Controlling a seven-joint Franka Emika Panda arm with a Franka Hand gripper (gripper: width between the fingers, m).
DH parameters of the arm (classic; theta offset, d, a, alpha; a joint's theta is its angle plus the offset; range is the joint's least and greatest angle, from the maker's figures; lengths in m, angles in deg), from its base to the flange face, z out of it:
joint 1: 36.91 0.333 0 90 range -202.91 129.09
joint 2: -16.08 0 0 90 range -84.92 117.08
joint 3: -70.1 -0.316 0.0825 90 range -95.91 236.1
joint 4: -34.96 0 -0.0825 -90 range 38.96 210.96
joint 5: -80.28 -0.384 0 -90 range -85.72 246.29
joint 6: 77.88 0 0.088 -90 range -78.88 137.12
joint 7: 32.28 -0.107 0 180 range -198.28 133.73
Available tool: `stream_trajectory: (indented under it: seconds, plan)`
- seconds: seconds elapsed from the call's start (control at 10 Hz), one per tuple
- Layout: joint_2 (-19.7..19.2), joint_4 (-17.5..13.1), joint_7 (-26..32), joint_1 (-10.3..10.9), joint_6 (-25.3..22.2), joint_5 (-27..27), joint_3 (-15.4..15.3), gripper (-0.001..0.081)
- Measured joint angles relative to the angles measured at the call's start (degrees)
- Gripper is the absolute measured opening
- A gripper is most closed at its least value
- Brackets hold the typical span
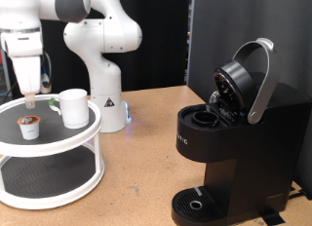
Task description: Make a cup of coffee with the keurig machine
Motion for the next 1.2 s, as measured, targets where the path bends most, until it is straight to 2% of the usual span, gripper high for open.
stream_trajectory:
  seconds: [0.5,1.2]
  plan:
    - [-4.18,3.05,-0.81,-0.89,8.52,0.82,0.00,0.0803]
    - [-7.46,4.65,-0.81,-1.25,13.50,0.82,0.01,0.0803]
